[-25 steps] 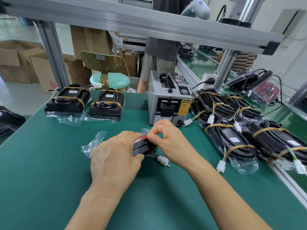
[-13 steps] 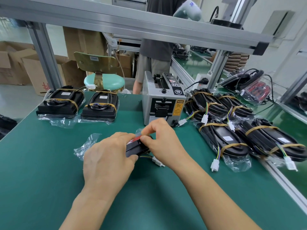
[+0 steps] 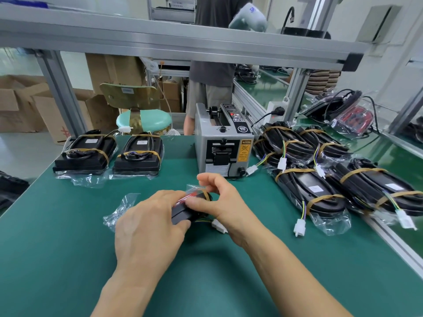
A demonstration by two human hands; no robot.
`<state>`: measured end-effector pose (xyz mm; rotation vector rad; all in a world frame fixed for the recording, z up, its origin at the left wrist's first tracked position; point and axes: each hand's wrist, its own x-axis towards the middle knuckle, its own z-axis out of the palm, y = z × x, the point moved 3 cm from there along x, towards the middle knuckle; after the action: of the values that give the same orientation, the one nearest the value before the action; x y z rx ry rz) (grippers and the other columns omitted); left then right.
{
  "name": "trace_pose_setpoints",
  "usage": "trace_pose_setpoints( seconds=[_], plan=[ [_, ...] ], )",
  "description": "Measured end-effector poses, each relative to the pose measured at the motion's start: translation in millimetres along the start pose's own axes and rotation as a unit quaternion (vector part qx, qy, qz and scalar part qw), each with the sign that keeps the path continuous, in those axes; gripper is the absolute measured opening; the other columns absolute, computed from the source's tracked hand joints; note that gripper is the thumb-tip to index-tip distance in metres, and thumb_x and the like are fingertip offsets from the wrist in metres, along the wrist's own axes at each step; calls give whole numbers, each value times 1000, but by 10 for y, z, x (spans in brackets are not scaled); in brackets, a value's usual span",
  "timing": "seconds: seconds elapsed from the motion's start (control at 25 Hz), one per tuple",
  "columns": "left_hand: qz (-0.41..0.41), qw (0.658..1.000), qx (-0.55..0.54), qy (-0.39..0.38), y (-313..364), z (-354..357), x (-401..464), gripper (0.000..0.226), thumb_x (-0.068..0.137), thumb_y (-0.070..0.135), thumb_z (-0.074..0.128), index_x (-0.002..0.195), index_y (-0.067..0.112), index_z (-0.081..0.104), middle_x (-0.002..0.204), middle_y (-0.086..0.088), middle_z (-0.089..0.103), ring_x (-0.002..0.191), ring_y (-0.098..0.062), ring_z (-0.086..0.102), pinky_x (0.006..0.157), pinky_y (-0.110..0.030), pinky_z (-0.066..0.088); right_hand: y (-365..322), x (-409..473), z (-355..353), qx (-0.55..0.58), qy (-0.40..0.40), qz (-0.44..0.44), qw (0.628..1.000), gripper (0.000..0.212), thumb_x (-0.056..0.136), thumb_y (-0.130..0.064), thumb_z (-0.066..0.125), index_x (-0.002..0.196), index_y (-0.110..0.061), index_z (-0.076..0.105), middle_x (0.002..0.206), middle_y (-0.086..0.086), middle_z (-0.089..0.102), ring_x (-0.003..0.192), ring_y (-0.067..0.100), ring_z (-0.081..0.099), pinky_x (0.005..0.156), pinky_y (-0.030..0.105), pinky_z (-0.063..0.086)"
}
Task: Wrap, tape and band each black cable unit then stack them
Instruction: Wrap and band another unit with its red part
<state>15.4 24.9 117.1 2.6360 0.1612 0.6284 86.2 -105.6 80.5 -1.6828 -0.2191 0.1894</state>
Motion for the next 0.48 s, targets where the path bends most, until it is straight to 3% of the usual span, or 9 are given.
trace_pose_setpoints(
  seconds=[0.12,0.2,0.24,0.32,0.4,0.48],
  plan=[
    [18,999,27,-6,-36,15,11,47,68,32,75,112,43,61,106,24,64,93,-12,62,62,-24,32,66,50,-5,38,5,20,999,26,86,-16,69,106,-29,59,110,-6,57,104,10,52,78,8,41],
    [32,996,69,-34,-48,38,27,58,73,39,69,127,46,46,117,25,57,105,-7,56,67,-24,35,89,79,-9,59,30,28,997,17,91,-13,61,101,-27,59,104,-5,58,95,8,53,72,5,40],
    [34,995,78,-47,-63,38,33,61,74,41,68,129,45,42,118,25,56,107,-7,54,70,-23,36,86,88,-30,53,42,23,997,16,93,-15,59,101,-28,59,105,-7,58,96,6,54,72,6,40],
    [13,998,14,-61,-142,-29,39,58,68,35,76,120,46,52,105,24,63,100,-10,57,69,-25,36,55,47,-117,52,61,6,997,16,93,-27,60,108,-32,57,116,-12,58,105,2,53,80,10,38],
    [-19,981,-188,-47,-312,-124,39,66,55,20,87,106,53,60,91,25,69,92,-9,64,72,-22,42,17,-77,-246,45,58,-20,997,47,81,-45,70,122,-37,49,129,-20,51,118,-8,47,93,14,35],
    [-26,919,-390,-56,-433,-199,30,74,42,9,90,99,50,68,94,18,73,91,-4,68,77,-13,50,-17,-267,-354,21,35,-39,998,87,59,-54,76,135,-38,37,136,-26,44,125,-14,39,105,19,30]
  ],
)
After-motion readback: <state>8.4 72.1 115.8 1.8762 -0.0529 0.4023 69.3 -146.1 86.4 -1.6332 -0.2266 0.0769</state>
